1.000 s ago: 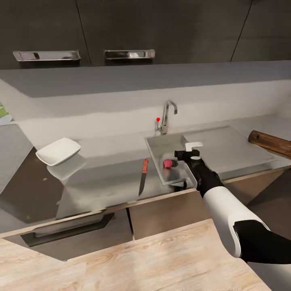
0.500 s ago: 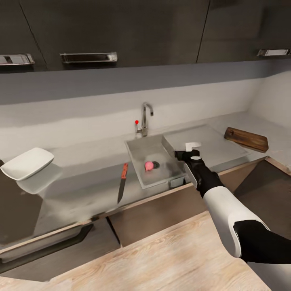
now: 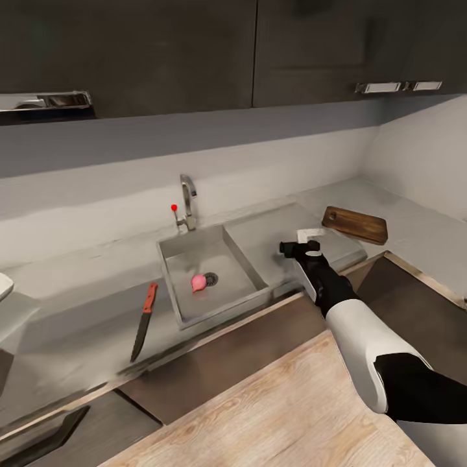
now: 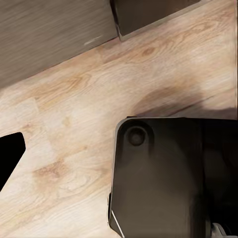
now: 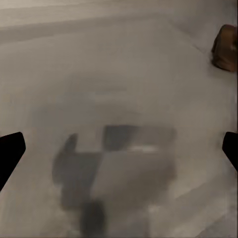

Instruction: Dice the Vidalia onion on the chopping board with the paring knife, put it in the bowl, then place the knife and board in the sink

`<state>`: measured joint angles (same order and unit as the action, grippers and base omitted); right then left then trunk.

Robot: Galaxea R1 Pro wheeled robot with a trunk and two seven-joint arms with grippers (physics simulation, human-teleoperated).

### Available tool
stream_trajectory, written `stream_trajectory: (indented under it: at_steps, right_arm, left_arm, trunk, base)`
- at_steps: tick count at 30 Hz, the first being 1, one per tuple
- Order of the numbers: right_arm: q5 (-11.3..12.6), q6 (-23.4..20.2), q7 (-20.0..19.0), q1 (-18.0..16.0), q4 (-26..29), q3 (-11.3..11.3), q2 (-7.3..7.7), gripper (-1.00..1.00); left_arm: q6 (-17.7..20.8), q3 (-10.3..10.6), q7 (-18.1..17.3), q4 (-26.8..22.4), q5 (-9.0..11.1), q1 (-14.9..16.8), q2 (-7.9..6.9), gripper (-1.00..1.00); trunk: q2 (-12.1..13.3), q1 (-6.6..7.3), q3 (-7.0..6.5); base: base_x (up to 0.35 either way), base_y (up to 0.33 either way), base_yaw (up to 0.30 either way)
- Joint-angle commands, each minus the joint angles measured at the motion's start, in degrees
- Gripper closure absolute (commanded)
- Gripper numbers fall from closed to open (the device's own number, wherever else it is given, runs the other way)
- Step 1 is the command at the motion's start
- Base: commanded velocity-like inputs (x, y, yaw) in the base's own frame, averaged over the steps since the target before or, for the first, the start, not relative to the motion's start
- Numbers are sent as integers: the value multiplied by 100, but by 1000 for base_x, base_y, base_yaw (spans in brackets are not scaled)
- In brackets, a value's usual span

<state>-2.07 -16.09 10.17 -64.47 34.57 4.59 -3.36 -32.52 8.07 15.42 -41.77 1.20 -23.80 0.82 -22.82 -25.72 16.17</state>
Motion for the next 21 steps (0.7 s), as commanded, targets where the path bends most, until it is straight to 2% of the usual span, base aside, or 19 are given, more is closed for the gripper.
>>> stream_trajectory:
  at_steps: [1,14,21]
  right_arm:
    - [-22,-43,29,-4,4,25,2,-100]
    - [-13,-43,25,-4,-18,25,-18,-100]
    - [-6,-43,22,-4,-30,32,-38,-100]
  left_arm:
    - [-6,19,38,-8,11,-2,-3,-100]
    - [-7,19,40,-6,11,-2,-3,-100]
    - [-8,19,40,-6,11,-4,-3,-100]
  trunk:
    - [-10,-6,6]
    - [-10,-6,-33]
    - [-10,-6,-40]
  base:
    - [216,-215,-205]
    - [216,-199,-191]
    - [199,-150,-54]
